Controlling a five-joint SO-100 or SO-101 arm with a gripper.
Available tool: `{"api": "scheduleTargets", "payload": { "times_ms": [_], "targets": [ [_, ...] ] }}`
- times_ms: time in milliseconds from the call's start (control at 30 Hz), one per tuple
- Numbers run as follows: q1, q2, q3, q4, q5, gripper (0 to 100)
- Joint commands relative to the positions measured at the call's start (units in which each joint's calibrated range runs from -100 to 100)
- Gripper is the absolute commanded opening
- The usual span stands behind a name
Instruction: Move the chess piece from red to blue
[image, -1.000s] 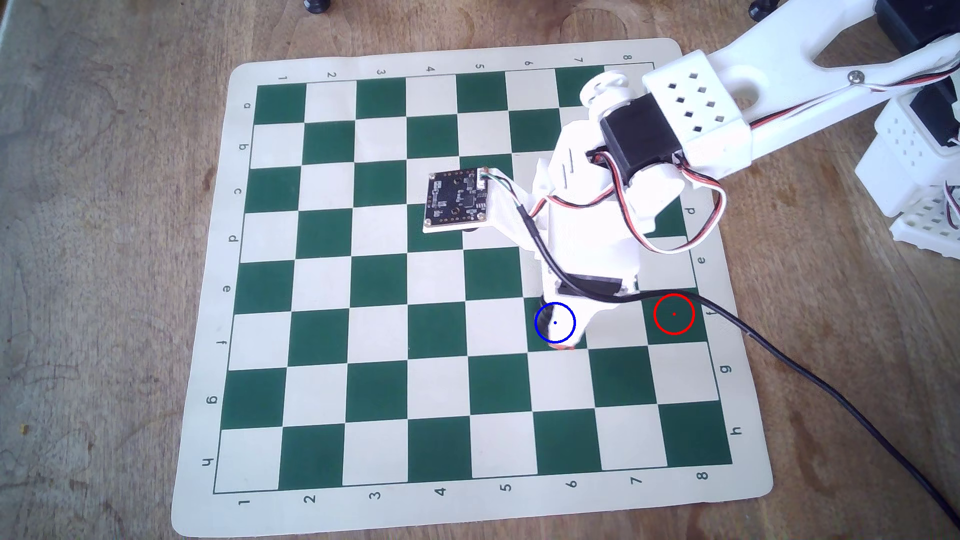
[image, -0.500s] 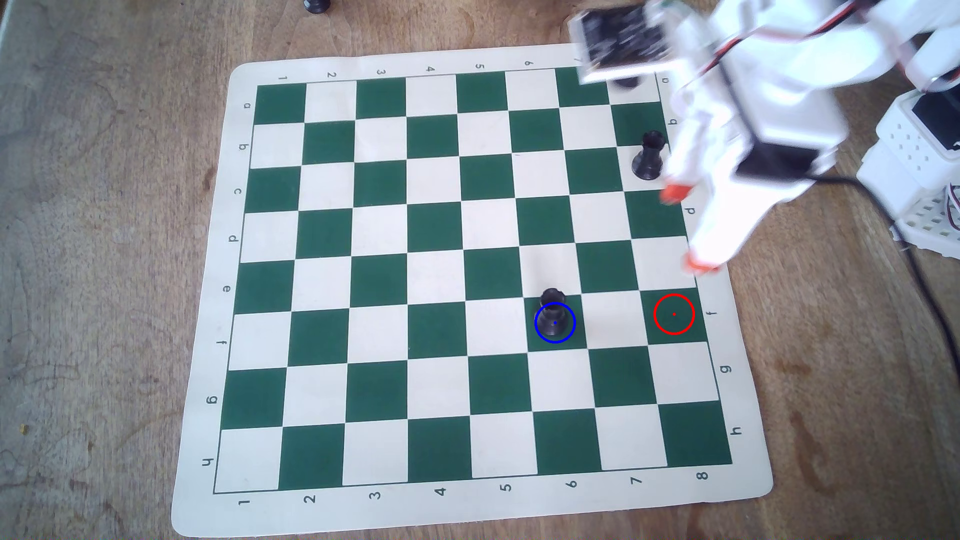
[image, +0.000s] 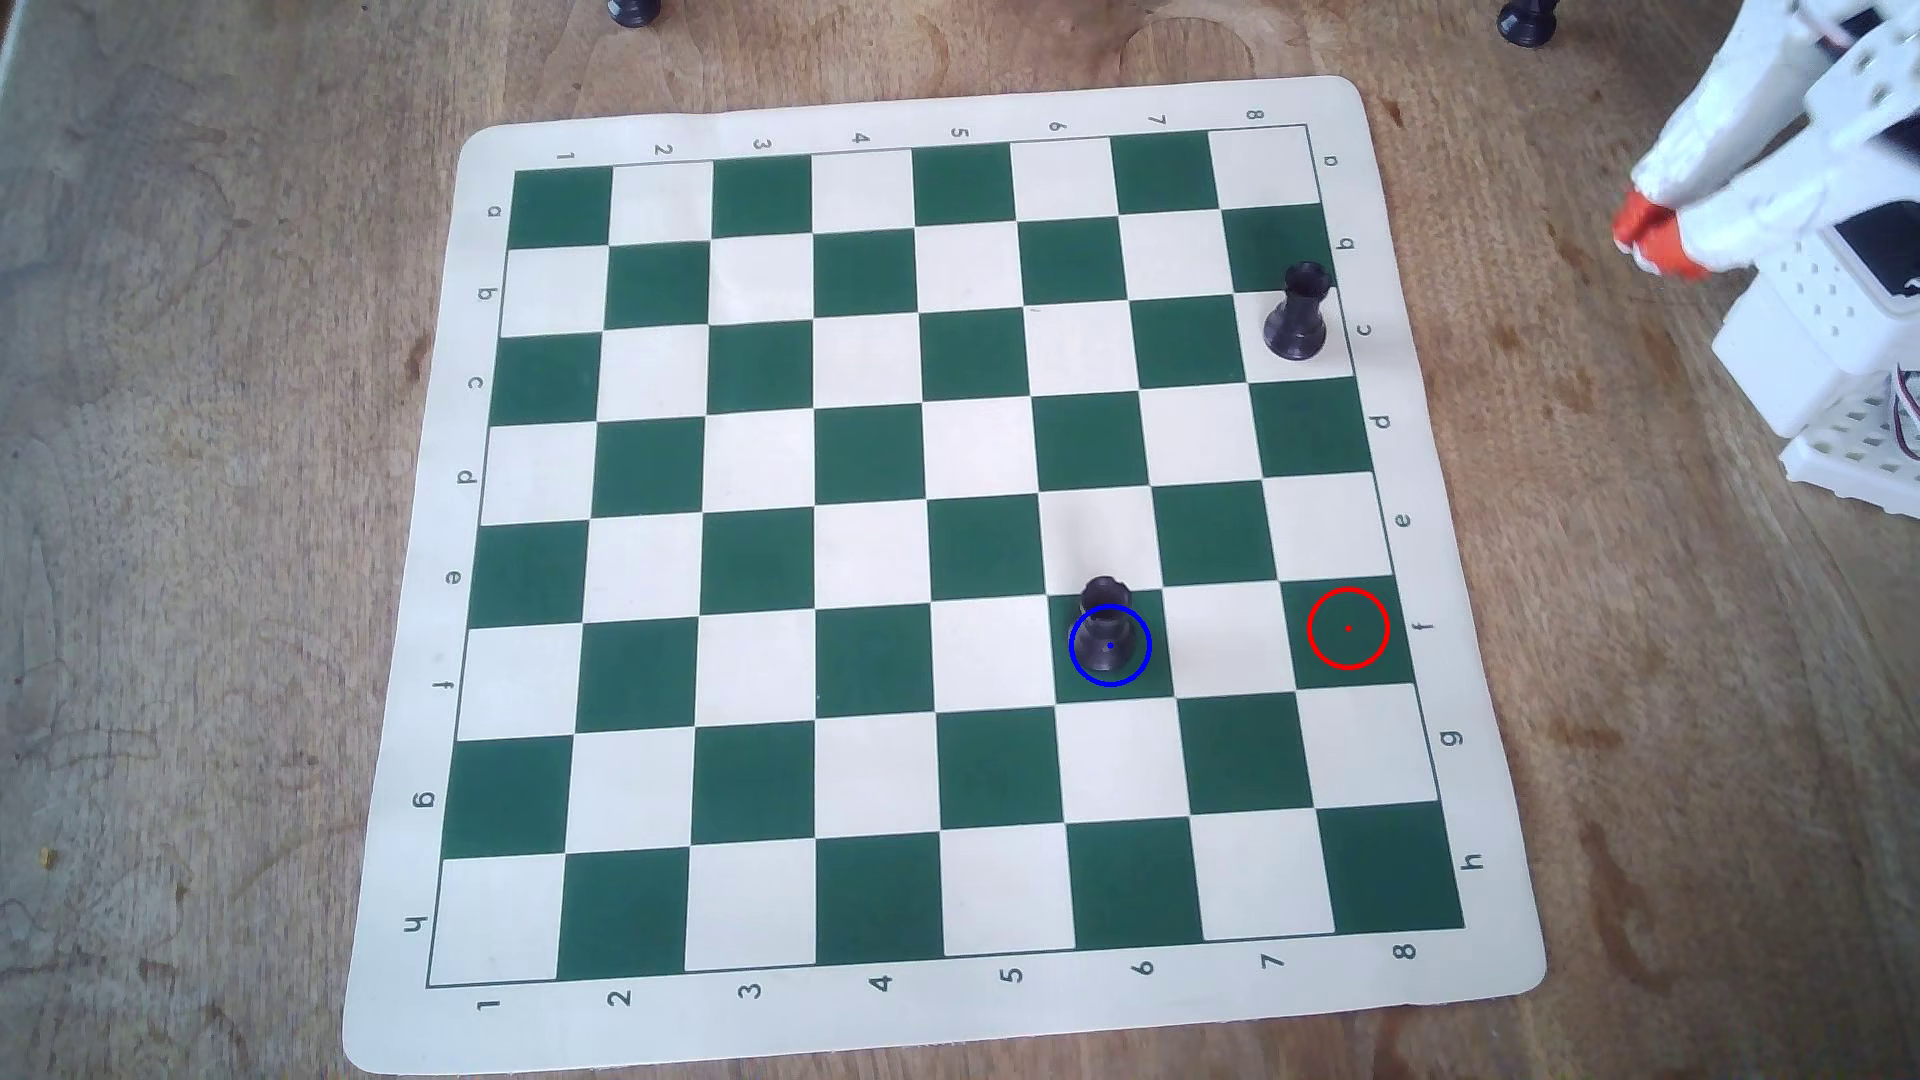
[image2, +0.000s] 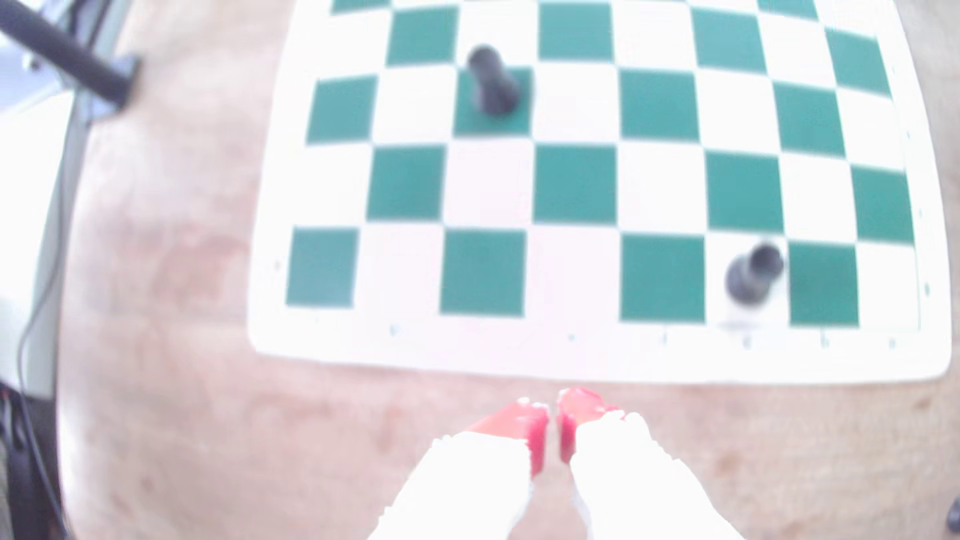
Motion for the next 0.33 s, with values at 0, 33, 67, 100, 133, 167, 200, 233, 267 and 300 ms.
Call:
{"api": "scheduleTargets", "payload": {
  "times_ms": [0, 33, 67, 100, 133, 167, 200, 233, 267, 300],
  "targets": [
    [4.6, -7.1, 10.1, -17.8, 2.4, 0],
    [7.8, -11.3, 16.3, -28.4, 2.8, 0],
    [8.8, -13.5, 19.2, -34.1, 2.8, 0],
    [9.2, -14.6, 21.3, -38.4, 2.9, 0],
    [9.5, -15.8, 23.2, -42.0, 3.1, 0],
    [9.9, -17.8, 25.5, -46.1, 3.9, 0],
    [11.0, -20.0, 27.2, -52.0, 4.9, 0],
    [11.7, -20.4, 27.6, -55.2, 5.5, 0],
    [12.8, -20.6, 27.8, -59.5, 5.7, 0],
    [13.8, -20.6, 27.9, -63.6, 5.8, 0]
  ]
}}
